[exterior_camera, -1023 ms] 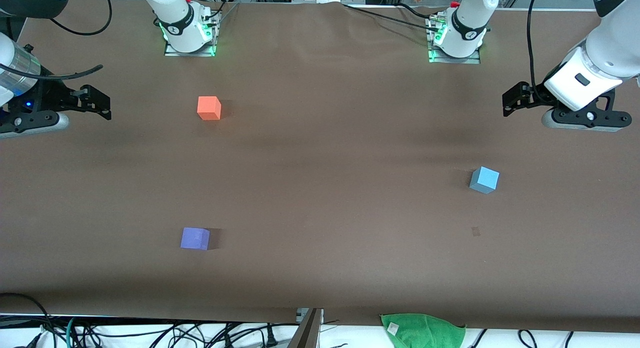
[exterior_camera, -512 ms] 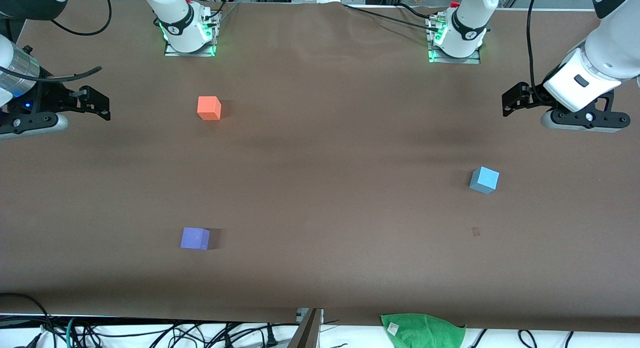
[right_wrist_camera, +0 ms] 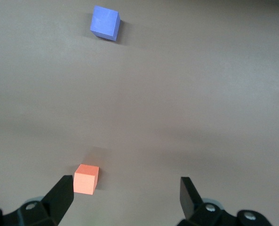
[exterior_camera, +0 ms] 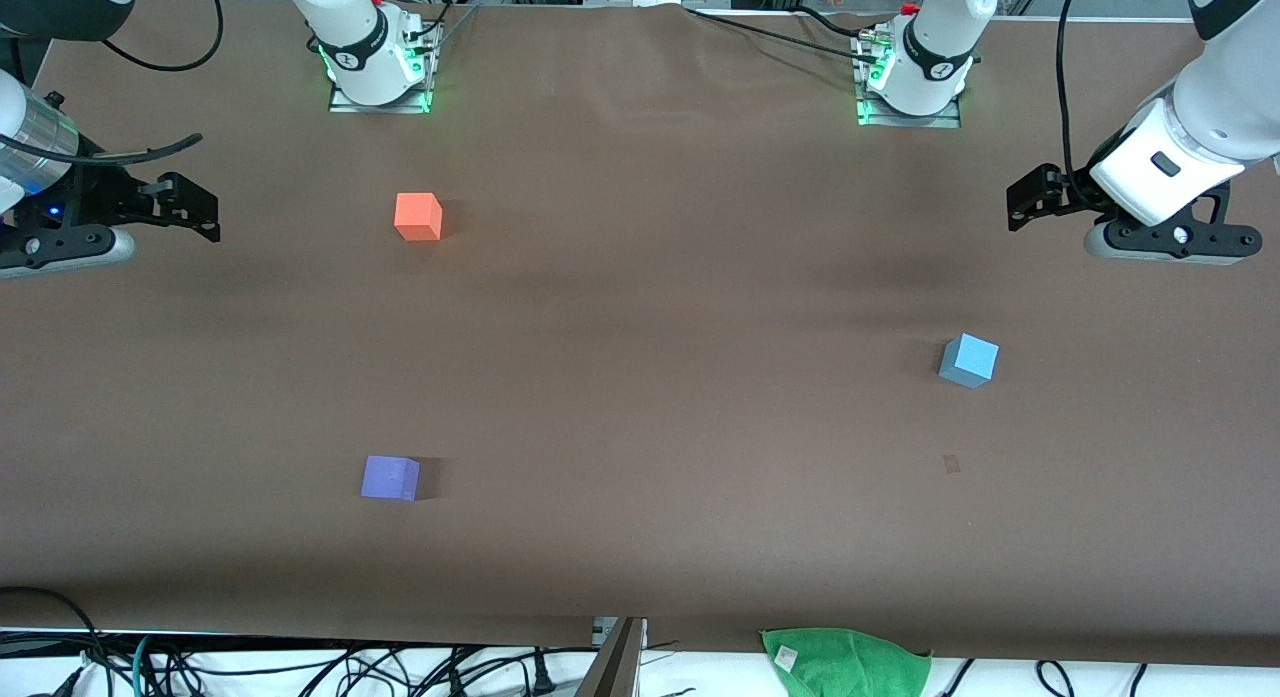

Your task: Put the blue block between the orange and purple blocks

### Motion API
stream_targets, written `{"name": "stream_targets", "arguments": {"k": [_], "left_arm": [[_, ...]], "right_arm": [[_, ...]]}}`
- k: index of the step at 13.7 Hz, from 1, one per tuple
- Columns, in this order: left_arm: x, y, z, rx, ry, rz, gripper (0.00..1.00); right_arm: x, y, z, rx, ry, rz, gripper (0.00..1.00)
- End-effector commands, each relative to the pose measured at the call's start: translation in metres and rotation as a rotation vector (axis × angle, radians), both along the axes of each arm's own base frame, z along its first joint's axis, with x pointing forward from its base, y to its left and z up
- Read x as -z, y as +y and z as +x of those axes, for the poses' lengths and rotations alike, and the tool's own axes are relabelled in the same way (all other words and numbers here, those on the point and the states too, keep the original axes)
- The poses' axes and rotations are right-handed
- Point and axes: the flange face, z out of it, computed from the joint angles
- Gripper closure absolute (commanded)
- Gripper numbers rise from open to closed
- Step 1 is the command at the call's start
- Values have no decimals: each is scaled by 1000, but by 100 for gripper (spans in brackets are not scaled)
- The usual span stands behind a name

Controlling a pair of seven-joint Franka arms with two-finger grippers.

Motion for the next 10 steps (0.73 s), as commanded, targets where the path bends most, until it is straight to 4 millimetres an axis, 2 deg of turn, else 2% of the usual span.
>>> {"name": "stream_targets", "arguments": {"k": [1,3,6,7,10], "left_arm": [[2,6,5,38,24,8,0],[9,12,8,132,37,-7,0],[21,49,20,304,59,-9,0],[30,56,23,367,76,-17,0],[80,76,42,425,141,-34,0]], "right_arm": [[-4,0,1,10,-10,19,0],[-4,1,1,8,-9,19,0],[-5,1,1,8,-12,19,0],[-4,1,1,8,-9,19,0],[-4,1,1,8,-10,19,0]]}}
